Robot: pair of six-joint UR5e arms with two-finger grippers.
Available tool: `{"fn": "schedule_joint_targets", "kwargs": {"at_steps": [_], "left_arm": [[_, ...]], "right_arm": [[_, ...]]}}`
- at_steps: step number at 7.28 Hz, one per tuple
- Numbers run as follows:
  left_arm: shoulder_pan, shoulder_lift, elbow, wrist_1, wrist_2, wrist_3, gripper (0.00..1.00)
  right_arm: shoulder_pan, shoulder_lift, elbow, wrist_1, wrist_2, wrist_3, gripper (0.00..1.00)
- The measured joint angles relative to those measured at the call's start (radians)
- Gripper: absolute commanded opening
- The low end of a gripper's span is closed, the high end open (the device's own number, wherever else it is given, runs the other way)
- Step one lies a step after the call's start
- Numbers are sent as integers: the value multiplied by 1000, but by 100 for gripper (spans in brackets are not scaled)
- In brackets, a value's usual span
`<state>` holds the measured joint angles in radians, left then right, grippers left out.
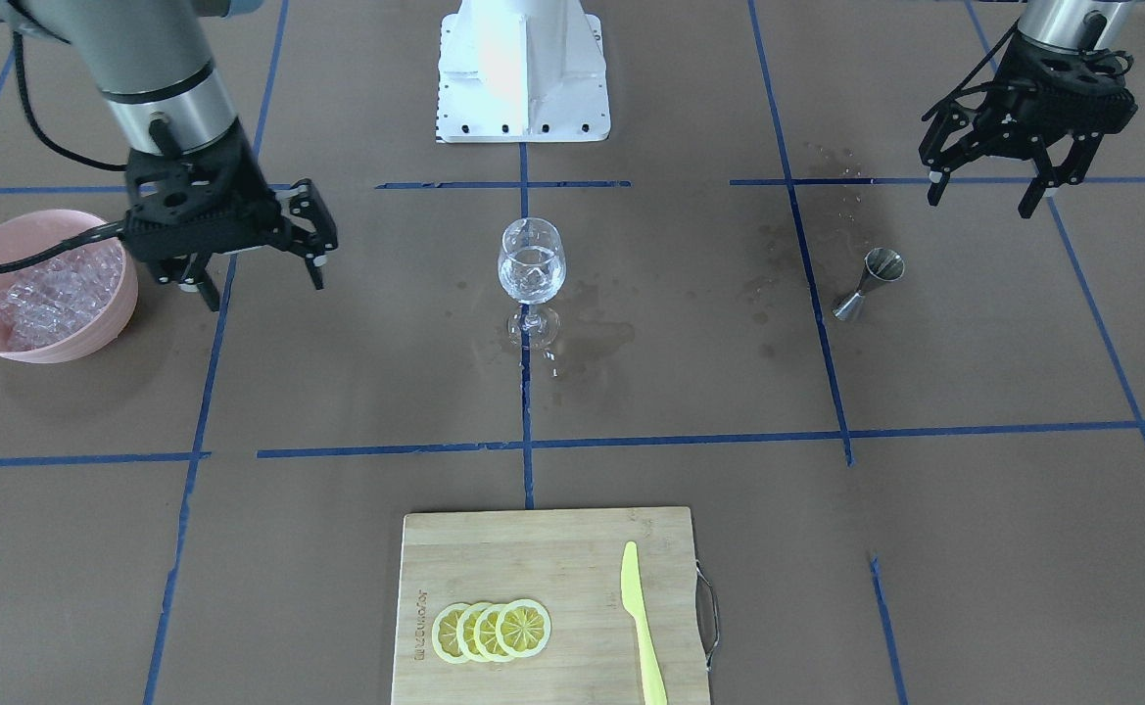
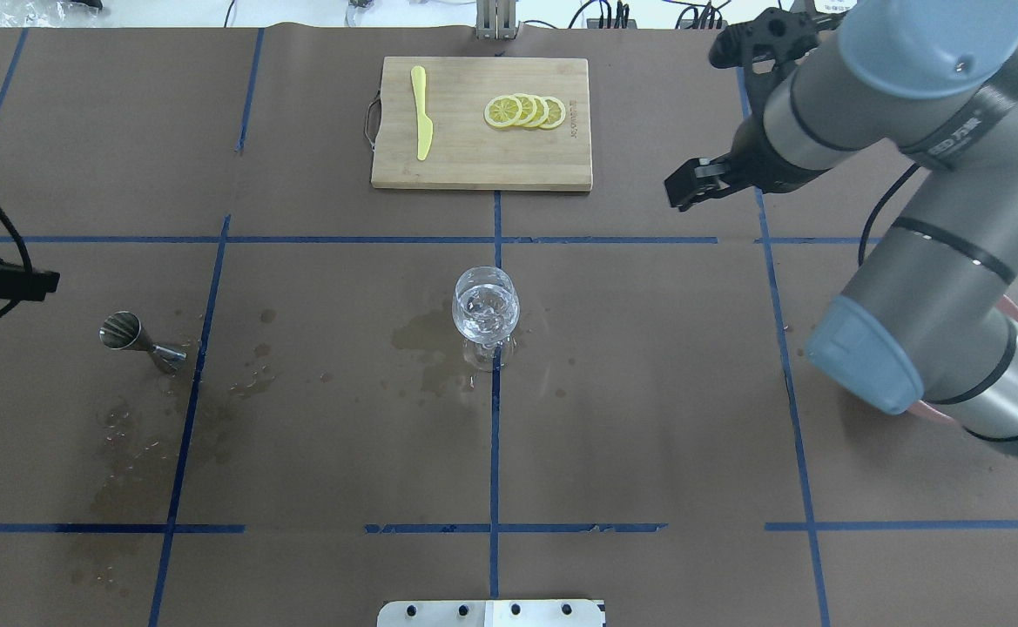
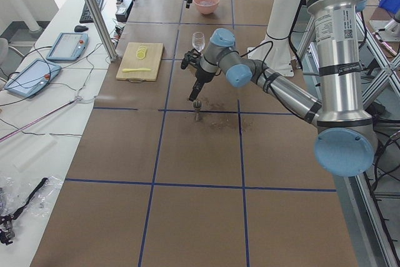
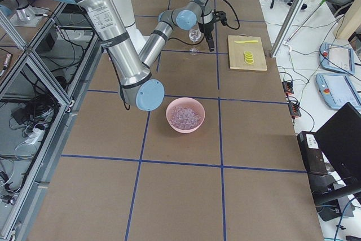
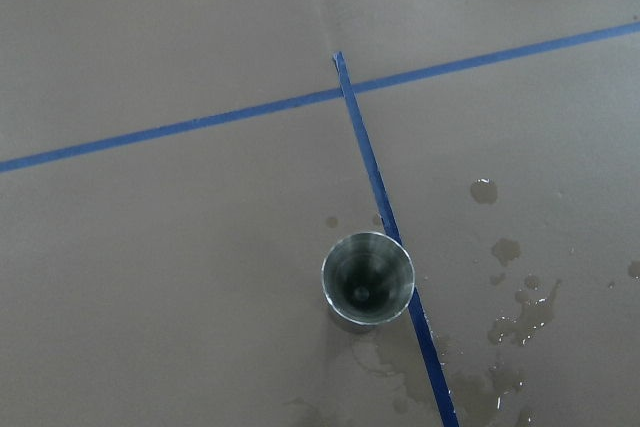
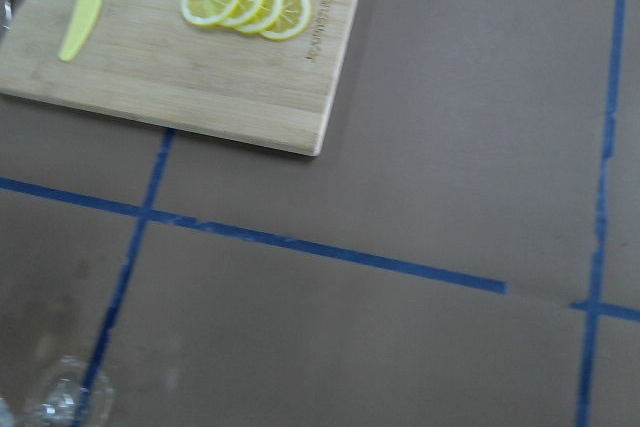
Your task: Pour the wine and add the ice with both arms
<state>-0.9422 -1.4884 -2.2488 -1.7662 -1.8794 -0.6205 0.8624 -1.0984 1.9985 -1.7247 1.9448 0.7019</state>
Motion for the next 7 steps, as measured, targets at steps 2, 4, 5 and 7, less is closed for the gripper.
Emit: {"fn": "schedule_joint_targets", "kwargs": {"at_steps": [2,4,5,7], "left_arm": [[-159,-111,90,118,-106,200,100],[-374,-138,237,134,-249,470,100],[-453,-141,294,137,-281,553,100],[-556,-136,392,141,-368,608,100]], "right_arm": [[129,-72,-65,-5,79,-241,100],[263,-136,-148,-3,169,-463,100],[321,-177,-174,1,204,-539,100],[435,-264,-204,4,275,-668,100]]}}
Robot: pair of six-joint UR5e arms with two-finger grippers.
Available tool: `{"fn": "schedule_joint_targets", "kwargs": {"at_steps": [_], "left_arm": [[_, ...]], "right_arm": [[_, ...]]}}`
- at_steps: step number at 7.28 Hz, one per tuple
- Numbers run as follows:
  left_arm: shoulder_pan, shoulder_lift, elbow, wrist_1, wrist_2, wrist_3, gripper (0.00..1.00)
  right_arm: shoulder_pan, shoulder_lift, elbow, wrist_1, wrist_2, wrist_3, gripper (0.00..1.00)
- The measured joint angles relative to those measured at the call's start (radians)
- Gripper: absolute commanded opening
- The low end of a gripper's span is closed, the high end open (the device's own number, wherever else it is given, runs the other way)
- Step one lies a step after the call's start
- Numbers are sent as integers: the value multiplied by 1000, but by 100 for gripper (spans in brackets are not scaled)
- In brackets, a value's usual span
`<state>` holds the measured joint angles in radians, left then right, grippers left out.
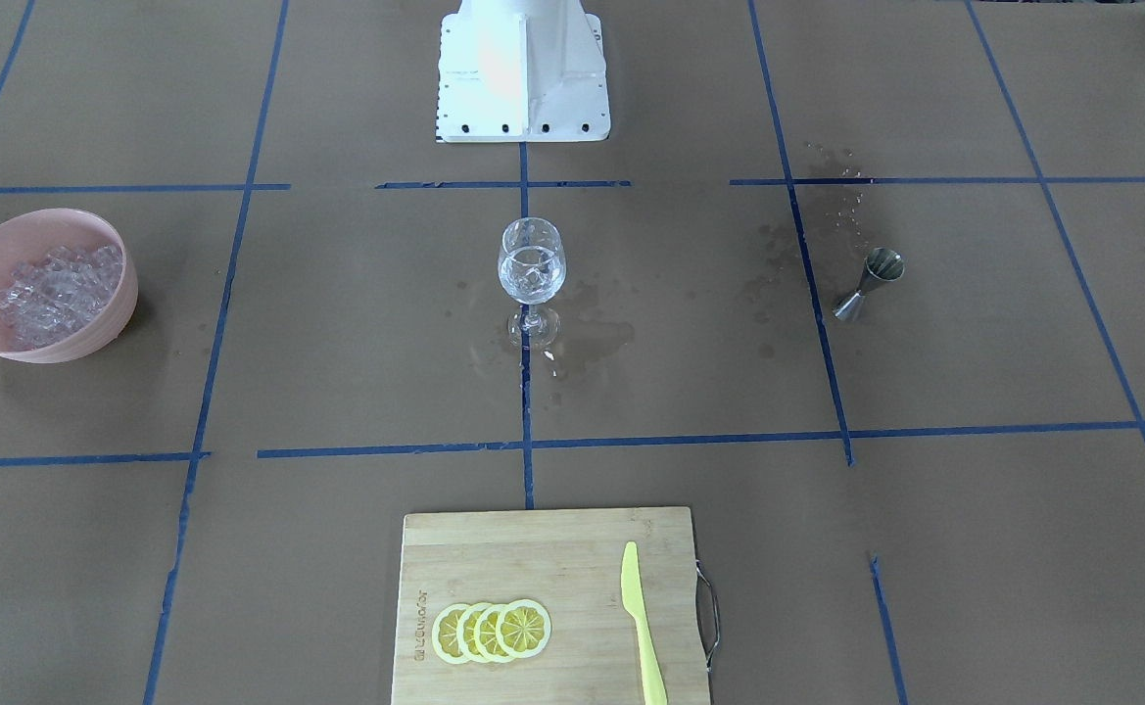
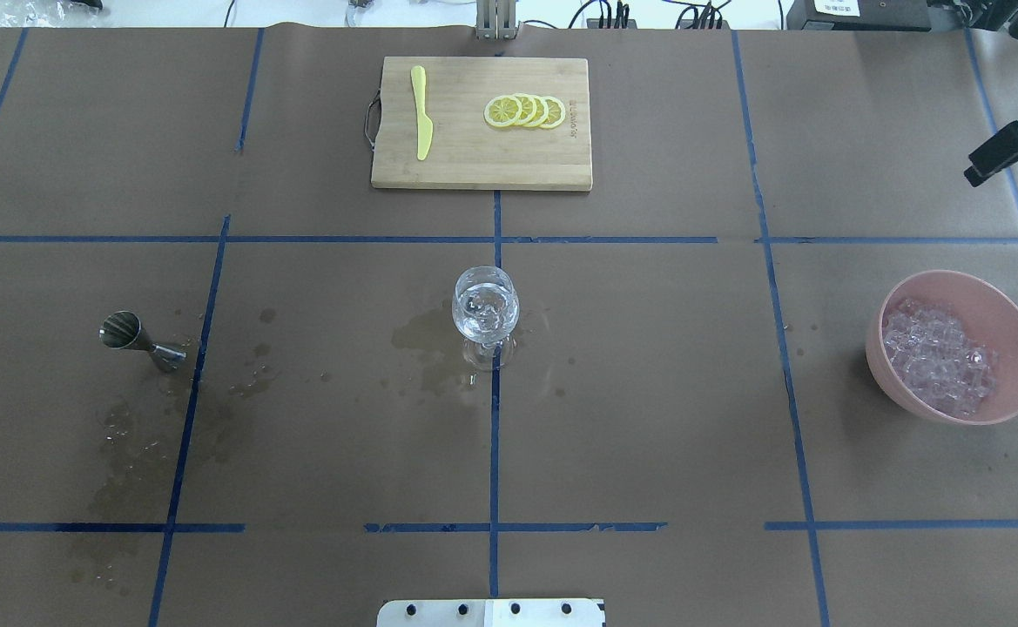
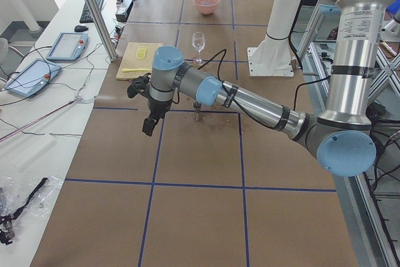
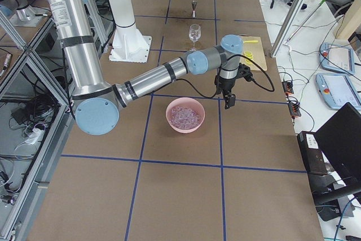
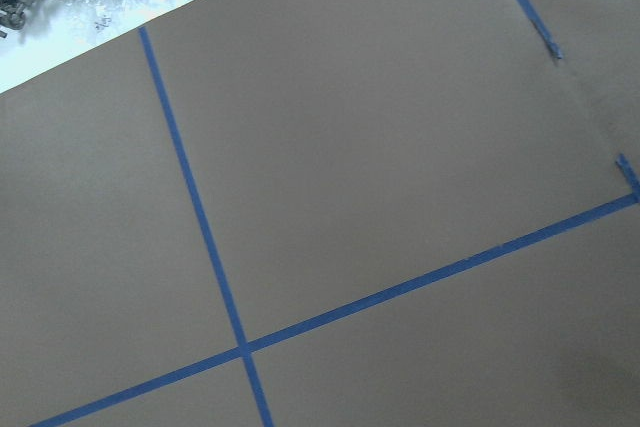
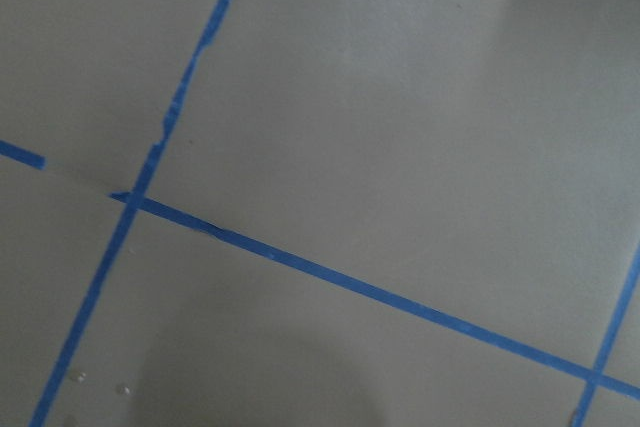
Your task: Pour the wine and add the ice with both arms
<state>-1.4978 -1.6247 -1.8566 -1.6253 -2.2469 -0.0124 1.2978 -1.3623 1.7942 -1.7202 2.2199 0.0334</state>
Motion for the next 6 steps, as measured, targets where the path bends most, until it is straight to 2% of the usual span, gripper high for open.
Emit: {"fn": "schedule_joint_targets", "kwargs": {"at_steps": [3,6], "left_arm": [[-65,51,82,-3,-65,39,100],[-102,110,98,-9,-69,74,100]], "right_arm": [[162,-107,-43,1,104,-115,100],[306,-178,-119,2,125,-312,100]]}}
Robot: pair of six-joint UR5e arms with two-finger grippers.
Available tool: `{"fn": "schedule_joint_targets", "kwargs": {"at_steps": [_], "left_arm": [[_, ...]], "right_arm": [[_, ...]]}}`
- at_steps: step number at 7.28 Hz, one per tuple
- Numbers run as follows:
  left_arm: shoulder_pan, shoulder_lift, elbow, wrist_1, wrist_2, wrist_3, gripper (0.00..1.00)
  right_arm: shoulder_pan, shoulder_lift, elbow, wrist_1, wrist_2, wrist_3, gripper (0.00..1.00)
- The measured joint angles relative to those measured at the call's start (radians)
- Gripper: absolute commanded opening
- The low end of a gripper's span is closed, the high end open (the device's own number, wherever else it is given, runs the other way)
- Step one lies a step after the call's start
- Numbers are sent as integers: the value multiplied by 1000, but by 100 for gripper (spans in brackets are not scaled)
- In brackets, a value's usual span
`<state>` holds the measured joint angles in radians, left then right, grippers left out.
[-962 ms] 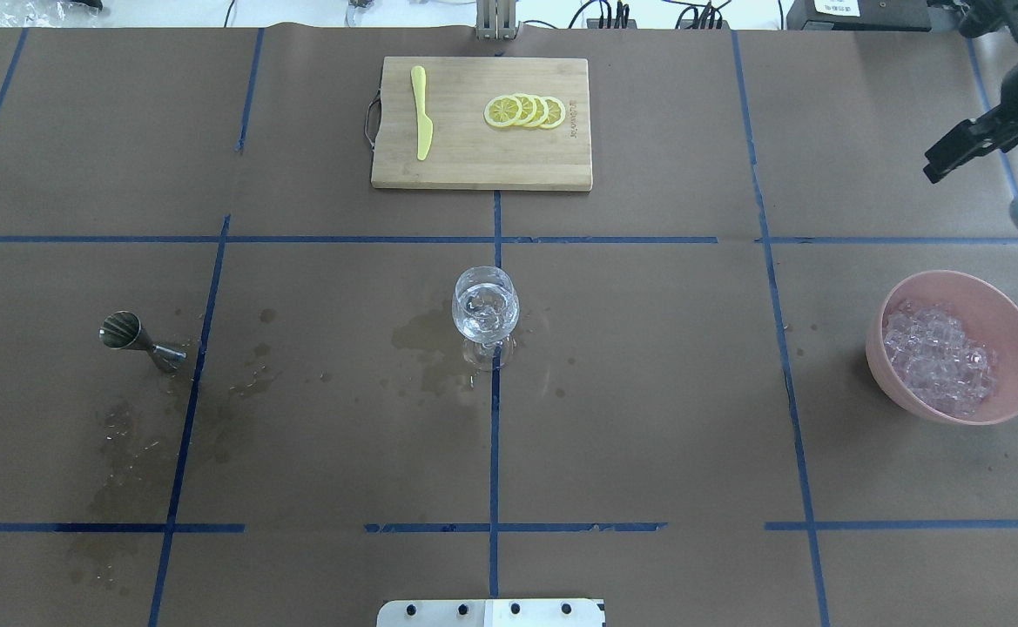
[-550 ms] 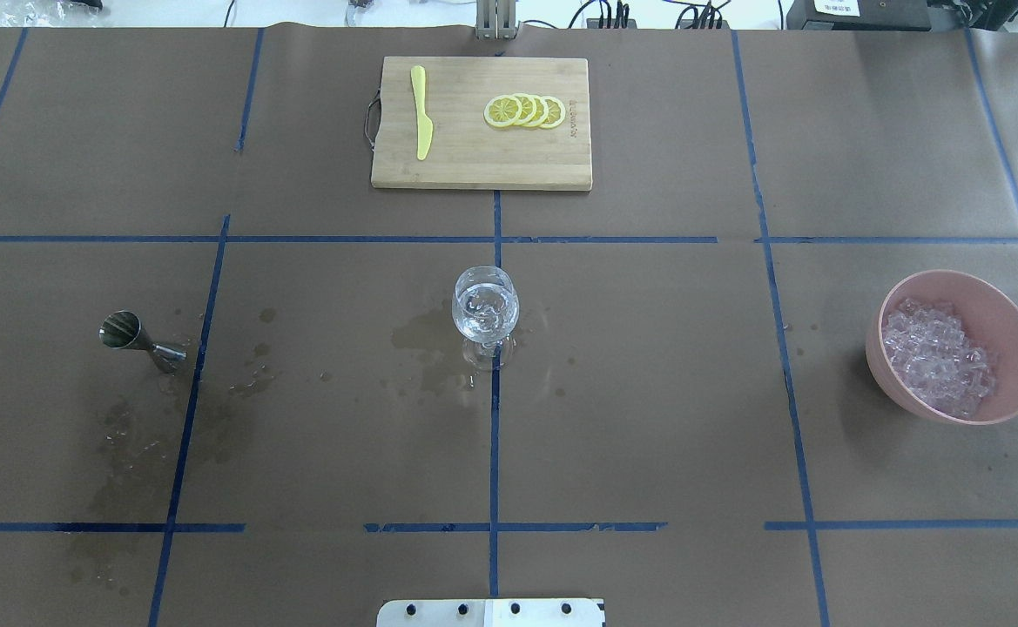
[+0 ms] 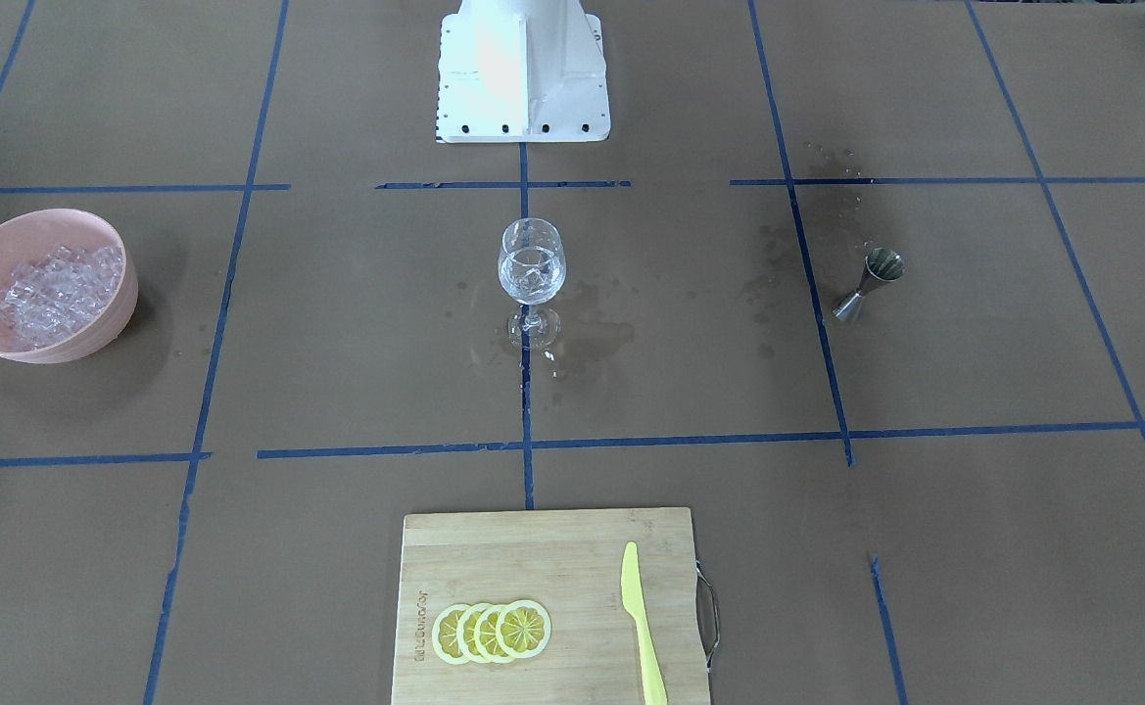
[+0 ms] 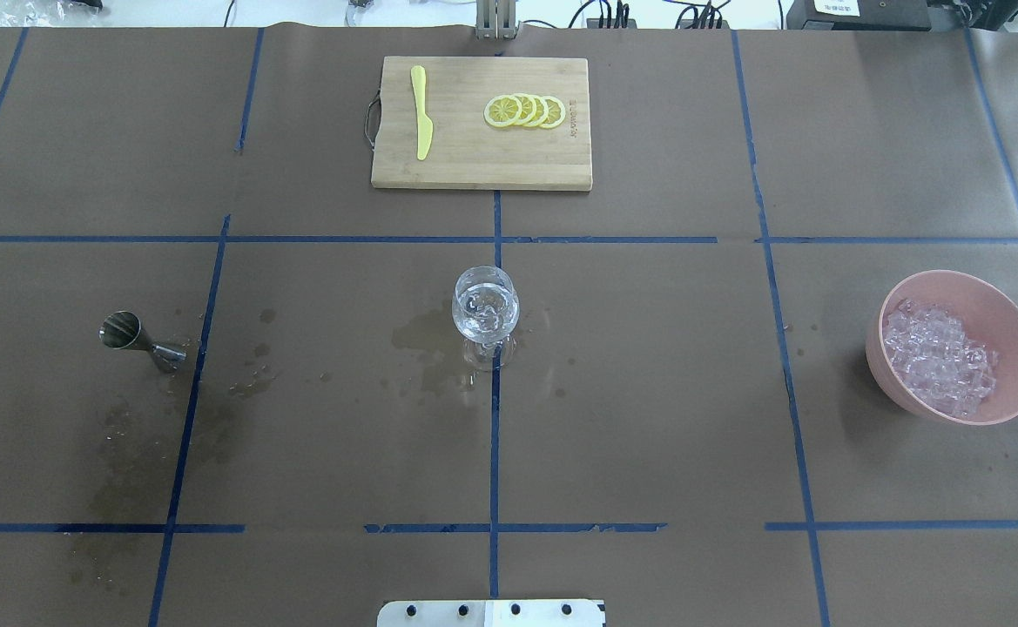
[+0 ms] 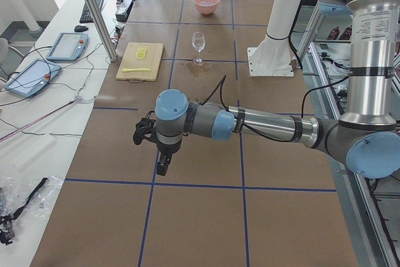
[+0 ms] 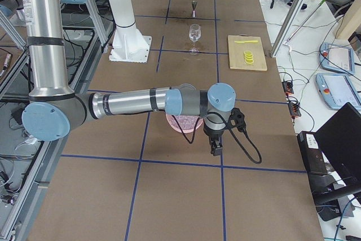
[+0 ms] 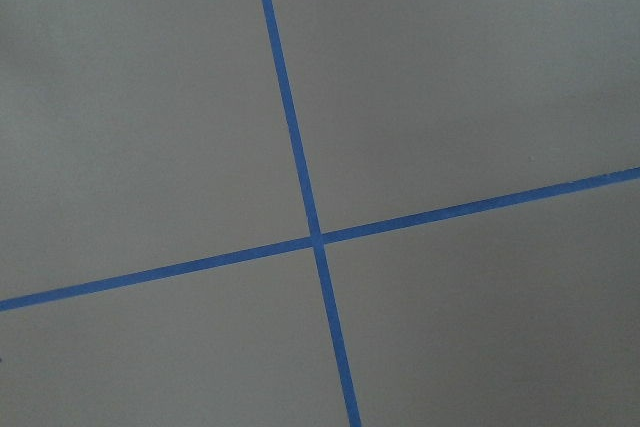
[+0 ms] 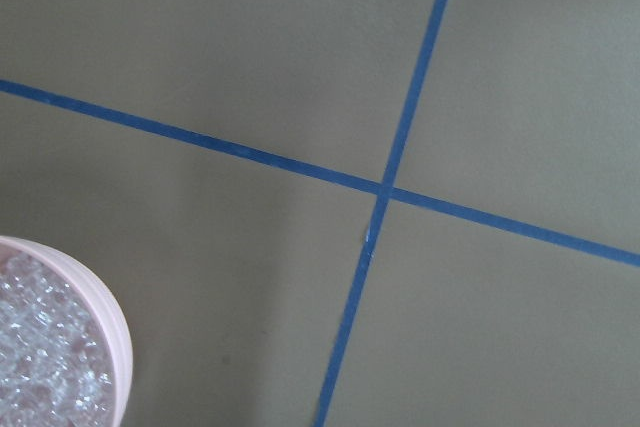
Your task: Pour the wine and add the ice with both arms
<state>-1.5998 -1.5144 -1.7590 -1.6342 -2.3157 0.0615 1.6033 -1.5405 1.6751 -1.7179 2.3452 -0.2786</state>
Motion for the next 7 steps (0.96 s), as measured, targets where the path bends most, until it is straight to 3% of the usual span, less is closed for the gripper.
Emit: {"fn": "schedule_joint_targets", "kwargs": {"at_steps": [4,7], "left_arm": [[1,21,75,-4,1,-6,100],[4,-39,111,2,1,-12,100]], "right_arm": [[45,-35,-15,0,-2,55,100],[56,-55,-15,0,4,63,100]]}}
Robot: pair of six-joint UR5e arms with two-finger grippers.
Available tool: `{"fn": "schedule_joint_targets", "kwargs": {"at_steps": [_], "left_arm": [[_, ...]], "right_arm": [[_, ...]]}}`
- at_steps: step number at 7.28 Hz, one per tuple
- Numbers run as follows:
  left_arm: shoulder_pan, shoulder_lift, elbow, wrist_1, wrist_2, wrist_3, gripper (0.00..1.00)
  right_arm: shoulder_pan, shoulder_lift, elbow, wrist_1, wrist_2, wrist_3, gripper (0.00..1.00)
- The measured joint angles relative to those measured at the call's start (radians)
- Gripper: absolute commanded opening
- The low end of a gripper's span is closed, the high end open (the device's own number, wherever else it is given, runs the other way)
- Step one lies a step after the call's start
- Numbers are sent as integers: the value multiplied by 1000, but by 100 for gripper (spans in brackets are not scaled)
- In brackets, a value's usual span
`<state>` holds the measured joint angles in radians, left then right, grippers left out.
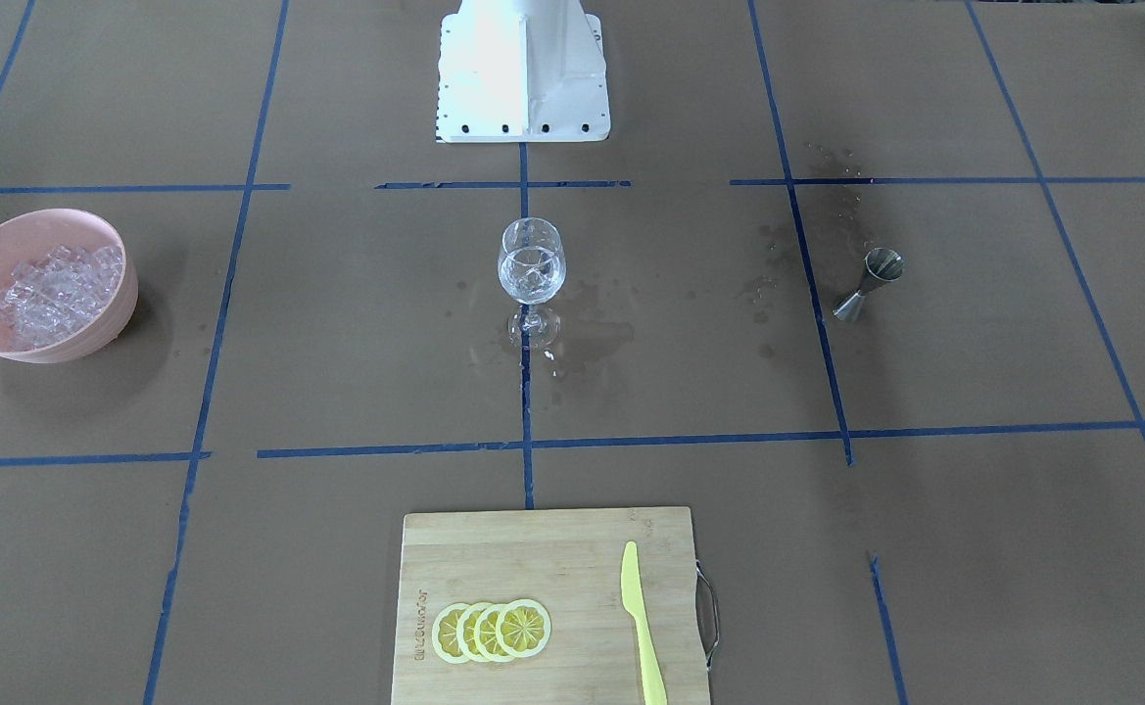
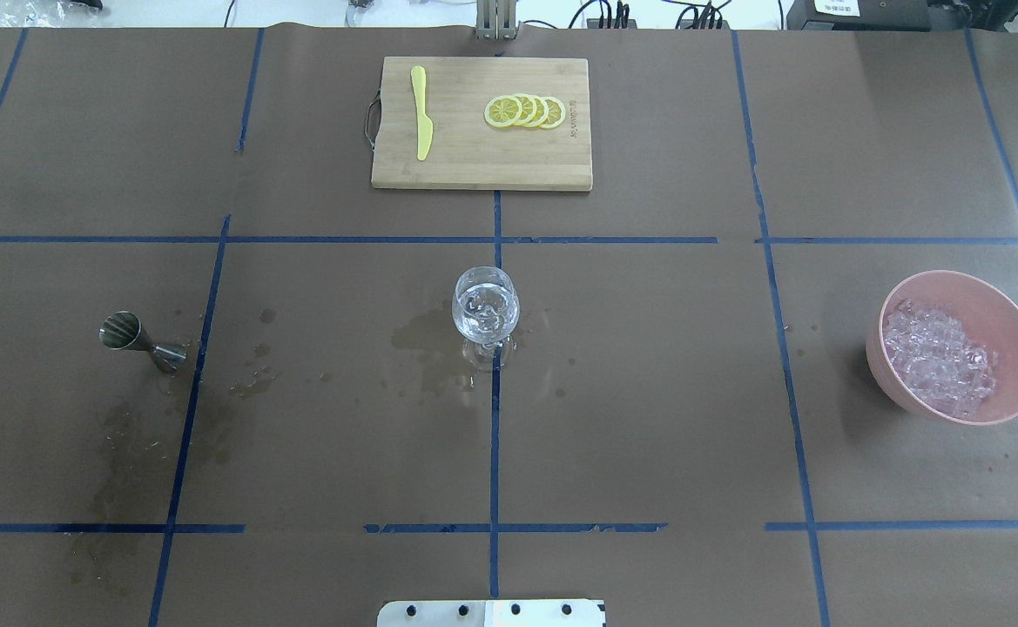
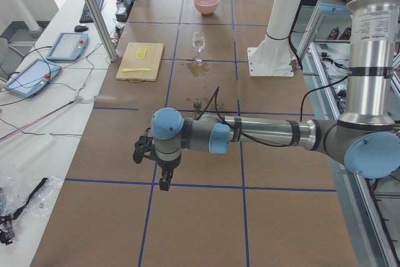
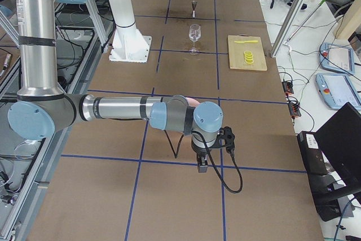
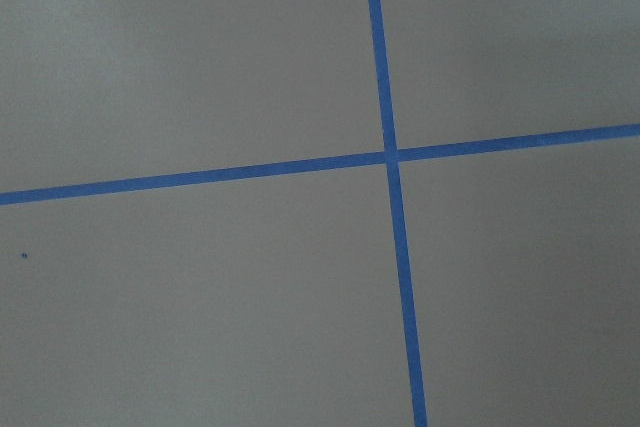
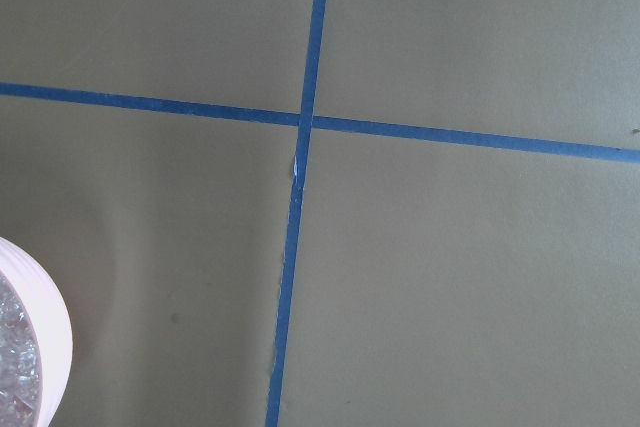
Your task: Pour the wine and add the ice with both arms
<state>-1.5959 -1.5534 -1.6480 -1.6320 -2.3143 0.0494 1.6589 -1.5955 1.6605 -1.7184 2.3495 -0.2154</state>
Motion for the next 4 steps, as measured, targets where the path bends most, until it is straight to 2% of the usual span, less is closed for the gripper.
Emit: {"fn": "schedule_joint_targets", "kwargs": {"at_steps": [4], "left_arm": [[1,-31,22,0,-1,0,100]], "right_arm": [[1,-6,-2,-1,1,1,100]]}}
